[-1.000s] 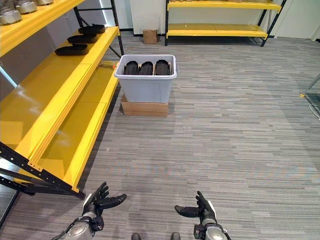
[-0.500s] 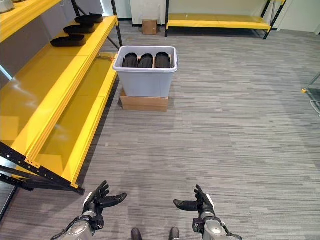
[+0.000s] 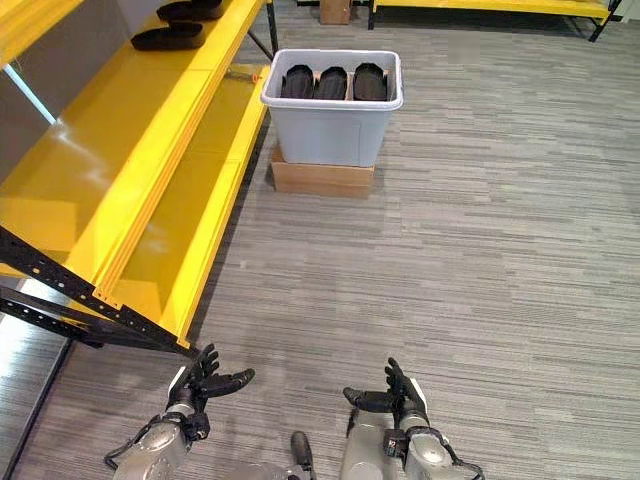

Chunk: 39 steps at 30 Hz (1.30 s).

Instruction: Move parts from the plastic box to the shelf.

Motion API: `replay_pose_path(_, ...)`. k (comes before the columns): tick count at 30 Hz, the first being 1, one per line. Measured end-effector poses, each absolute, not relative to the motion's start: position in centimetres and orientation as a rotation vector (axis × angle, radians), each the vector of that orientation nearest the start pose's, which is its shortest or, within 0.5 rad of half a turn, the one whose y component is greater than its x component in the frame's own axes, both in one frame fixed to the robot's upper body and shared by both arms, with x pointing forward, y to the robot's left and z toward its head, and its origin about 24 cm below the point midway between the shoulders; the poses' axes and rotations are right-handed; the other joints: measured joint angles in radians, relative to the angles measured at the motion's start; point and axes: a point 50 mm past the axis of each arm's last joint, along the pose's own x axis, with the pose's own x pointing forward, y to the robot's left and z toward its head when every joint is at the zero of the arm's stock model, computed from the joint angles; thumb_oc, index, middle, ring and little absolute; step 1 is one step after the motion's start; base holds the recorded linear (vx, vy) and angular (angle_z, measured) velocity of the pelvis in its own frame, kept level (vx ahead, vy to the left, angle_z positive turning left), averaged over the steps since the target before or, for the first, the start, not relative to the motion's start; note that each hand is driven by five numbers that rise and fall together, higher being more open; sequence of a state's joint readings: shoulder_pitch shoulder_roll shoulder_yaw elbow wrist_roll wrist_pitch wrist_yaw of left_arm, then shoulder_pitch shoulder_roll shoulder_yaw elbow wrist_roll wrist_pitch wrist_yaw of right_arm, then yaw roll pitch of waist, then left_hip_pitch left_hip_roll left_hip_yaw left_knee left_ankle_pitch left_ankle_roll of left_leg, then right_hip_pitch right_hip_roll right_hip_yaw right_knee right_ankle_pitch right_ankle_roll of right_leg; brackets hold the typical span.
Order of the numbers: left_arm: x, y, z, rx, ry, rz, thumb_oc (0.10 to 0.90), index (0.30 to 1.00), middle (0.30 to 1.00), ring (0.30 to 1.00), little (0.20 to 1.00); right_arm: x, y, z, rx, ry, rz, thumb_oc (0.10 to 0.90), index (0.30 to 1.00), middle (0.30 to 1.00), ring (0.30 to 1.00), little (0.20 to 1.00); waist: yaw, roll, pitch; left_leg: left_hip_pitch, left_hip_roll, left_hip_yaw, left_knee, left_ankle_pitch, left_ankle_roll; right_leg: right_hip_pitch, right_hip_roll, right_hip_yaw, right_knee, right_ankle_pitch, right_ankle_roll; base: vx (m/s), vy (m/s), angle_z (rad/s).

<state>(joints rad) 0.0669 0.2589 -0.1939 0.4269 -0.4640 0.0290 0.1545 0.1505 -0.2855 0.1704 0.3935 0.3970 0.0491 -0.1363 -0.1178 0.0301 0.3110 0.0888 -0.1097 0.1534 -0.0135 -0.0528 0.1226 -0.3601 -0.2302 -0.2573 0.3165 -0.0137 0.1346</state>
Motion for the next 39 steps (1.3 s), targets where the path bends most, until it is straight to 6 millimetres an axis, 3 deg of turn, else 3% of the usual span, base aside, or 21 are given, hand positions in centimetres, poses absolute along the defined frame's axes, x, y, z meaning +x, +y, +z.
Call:
replay_pose_path(1,20.3,19.2,-7.1,-0.121,0.572,0.136,0.9,1.0,1.0,1.0,1.0,17.9,-20.5,-7.8,0.052,0.619,-0.152,0.9,1.0,1.0,1.0,1.0,-0.01,-0.006,-0.001,0.009,0.0,-0.012,0.011,-0.014,0.001,0.016,0.021,0.002,-0.123,0.029,0.003,0.34,-0.146,0.3)
replay_pose_path(4,20.3,19.1,-7.2,-0.12,0.579,0.13,0.9,1.0,1.0,1.0,1.0,18.0,-20.7,-7.7,0.054,0.618,-0.16,0.9,1.0,1.0,1.0,1.0,-0.022,-0.01,-0.003,0.057,-0.005,-0.036,0.015,-0.056,-0.012,0.028,0.046,0.028,-0.233,0.107,-0.009,0.31,-0.136,0.21)
replay_pose_path(7,20.0,19.2,-7.5,-0.12,0.591,0.134,0.9,1.0,1.0,1.0,1.0,17.9,-20.9,-7.7,0.055,0.618,-0.165,0.9,1.0,1.0,1.0,1.0,-0.022,-0.006,-0.017,0.127,0.002,-0.053,0.006,-0.109,-0.046,0.046,0.045,-0.008,-0.262,0.159,-0.018,0.41,-0.289,0.19)
replay_pose_path(8,19.6,18.9,-7.8,-0.125,0.607,0.133,0.9,1.0,1.0,1.0,1.0,17.4,-21.1,-8.0,0.053,0.636,-0.174,0.9,1.0,1.0,1.0,1.0,-0.048,0.008,-0.047,0.156,0.029,-0.092,-0.001,-0.137,-0.079,0.084,0.06,0.005,-0.259,0.16,-0.028,0.3,-0.251,0.6)
replay_pose_path(9,19.3,18.8,-8.0,-0.123,0.618,0.126,0.9,1.0,1.0,1.0,1.0,17.0,-21.3,-8.3,0.051,0.65,-0.178,0.9,1.0,1.0,1.0,1.0,-0.054,0.016,-0.069,0.169,0.045,-0.101,0.001,-0.144,-0.092,0.093,0.073,0.004,-0.254,0.21,-0.057,0.19,-0.166,0.56)
replay_pose_path(10,19.3,18.8,-8.0,-0.123,0.618,0.126,0.9,1.0,1.0,1.0,1.0,17.0,-21.3,-8.3,0.051,0.65,-0.178,0.9,1.0,1.0,1.0,1.0,-0.054,0.016,-0.069,0.169,0.045,-0.101,0.001,-0.144,-0.092,0.093,0.073,0.004,-0.254,0.21,-0.057,0.25,-0.178,0.25)
replay_pose_path(11,18.9,18.4,-8.3,-0.136,0.63,0.125,0.9,1.0,1.0,1.0,1.0,16.8,-21.8,-8.2,0.025,0.653,-0.166,0.9,1.0,1.0,1.0,1.0,-0.052,0.062,-0.104,0.175,0.111,-0.097,0.035,-0.171,-0.133,0.084,0.127,0.0,-0.174,0.187,-0.158,0.32,-0.23,-0.07)
replay_pose_path(15,19.3,18.8,-7.8,-0.142,0.607,0.138,0.9,1.0,1.0,1.0,1.0,19.7,-22.5,-6.4,-0.009,0.559,-0.141,0.9,1.0,1.0,1.0,1.0,-0.046,0.067,-0.136,0.149,0.205,-0.081,0.231,-0.141,-0.182,0.113,0.218,-0.002,-0.081,0.025,-0.192,0.27,-0.272,-0.26)
replay_pose_path(18,19.7,18.9,-7.5,-0.143,0.588,0.138,0.9,1.0,1.0,1.0,1.0,19.9,-22.9,-6.2,-0.023,0.545,-0.151,0.9,1.0,1.0,1.0,1.0,-0.039,0.038,-0.16,0.033,0.249,-0.083,0.495,-0.096,-0.229,0.132,0.259,0.006,-0.05,-0.052,-0.244,0.33,-0.421,-0.09)
replay_pose_path(19,20.1,19.1,-7.2,-0.135,0.572,0.133,0.9,1.0,1.0,1.0,1.0,19.7,-23.0,-6.3,-0.016,0.553,-0.158,0.9,1.0,1.0,1.0,1.0,-0.021,0.018,-0.157,-0.096,0.273,-0.099,0.729,-0.008,-0.225,0.143,0.277,0.012,-0.051,-0.071,-0.277,0.14,-0.195,-0.28)
replay_pose_path(20,20.2,19.2,-7.0,-0.13,0.566,0.133,0.9,1.0,1.0,1.0,1.0,19.4,-23.0,-6.7,-0.013,0.568,-0.161,0.9,1.0,1.0,1.0,1.0,-0.007,0.001,-0.154,-0.145,0.276,-0.114,0.821,0.039,-0.227,0.151,0.283,0.023,-0.049,-0.079,-0.29,0.22,-0.246,-0.46)
replay_pose_path(21,20.4,19.5,-6.8,-0.121,0.557,0.133,0.9,1.0,1.0,1.0,1.0,19.2,-22.9,-7.0,-0.002,0.587,-0.167,0.9,1.0,1.0,1.0,1.0,0.015,-0.034,-0.143,-0.206,0.281,-0.123,0.905,0.035,-0.235,0.178,0.286,0.033,-0.049,-0.084,-0.297,0.15,-0.083,-0.44)
replay_pose_path(23,19.6,19.7,-7.4,-0.138,0.587,0.15,0.9,1.0,1.0,1.0,1.0,18.5,-22.7,-7.5,0.005,0.611,-0.18,0.9,1.0,1.0,1.0,1.0,0.038,-0.076,-0.138,-0.264,0.265,-0.112,0.884,0.006,-0.225,0.238,0.29,0.059,-0.077,-0.087,-0.298,0.27,-0.103,-0.47)
replay_pose_path(24,18.9,19.6,-7.8,-0.157,0.607,0.153,0.9,1.0,1.0,1.0,1.0,18.4,-22.9,-7.4,0.008,0.604,-0.195,0.9,1.0,1.0,1.0,1.0,0.038,-0.086,-0.131,-0.341,0.228,-0.112,0.878,-0.028,-0.214,0.293,0.284,0.064,-0.129,-0.1,-0.294,0.24,-0.064,-0.25)
replay_pose_path(25,19.1,19.3,-7.7,-0.166,0.599,0.149,0.9,1.0,1.0,1.0,1.0,18.4,-23.1,-7.4,0.005,0.602,-0.206,0.9,1.0,1.0,1.0,1.0,0.04,-0.085,-0.12,-0.377,0.219,-0.109,0.854,-0.049,-0.206,0.317,0.284,0.068,-0.16,-0.097,-0.289,0.37,-0.019,-0.07)
replay_pose_path(26,19.2,19.0,-7.6,-0.176,0.597,0.149,0.9,1.0,1.0,1.0,1.0,18.5,-23.1,-7.3,0.004,0.599,-0.208,0.9,1.0,1.0,1.0,1.0,0.048,-0.084,-0.106,-0.408,0.205,-0.068,0.727,-0.061,-0.197,0.349,0.284,0.071,-0.194,-0.081,-0.275,0.3,0.036,-0.17)
replay_pose_path(28,18.4,19.4,-8.1,-0.171,0.623,0.162,0.9,1.0,1.0,1.0,1.0,18.4,-22.4,-7.6,0.013,0.61,-0.184,0.9,1.0,1.0,1.0,1.0,0.068,-0.081,-0.098,-0.436,0.205,-0.03,0.477,-0.021,-0.188,0.413,0.295,0.093,-0.23,-0.085,-0.267,0.39,0.068,-0.38)
replay_pose_path(31,17.8,19.5,-8.5,-0.171,0.644,0.171,0.9,1.0,1.0,1.0,1.0,18.2,-22.0,-7.8,0.006,0.624,-0.163,0.9,1.0,1.0,1.0,1.0,0.077,-0.054,-0.09,-0.413,0.202,-0.07,0.117,0.084,-0.199,0.496,0.327,0.126,-0.296,-0.089,-0.261,0.32,0.057,-0.3)
replay_pose_path(33,17.5,19.5,-8.6,-0.171,0.65,0.175,0.9,1.0,1.0,1.0,1.0,18.0,-22.0,-8.1,0.002,0.636,-0.157,0.9,1.0,1.0,1.0,1.0,0.091,-0.039,-0.089,-0.4,0.188,-0.076,0.012,0.142,-0.184,0.538,0.336,0.148,-0.318,-0.096,-0.248,0.41,0.078,-0.38)
replay_pose_path(36,17.7,19.5,-8.5,-0.174,0.645,0.178,0.9,1.0,1.0,1.0,1.0,17.8,-22.2,-8.4,-0.01,0.656,-0.164,0.9,1.0,1.0,1.0,1.0,0.099,-0.039,-0.089,-0.382,0.157,-0.076,-0.032,0.175,-0.183,0.592,0.332,0.193,-0.35,-0.118,-0.213,0.35,0.093,-0.3)
replay_pose_path(39,17.1,19.5,-8.8,-0.176,0.666,0.183,0.9,1.0,1.0,1.0,1.0,17.5,-22.3,-8.6,-0.012,0.669,-0.159,0.9,1.0,1.0,1.0,1.0,0.121,-0.023,-0.092,-0.301,0.141,-0.074,-0.047,0.204,-0.121,0.667,0.331,0.266,-0.37,-0.145,-0.168,0.37,0.136,-0.65)
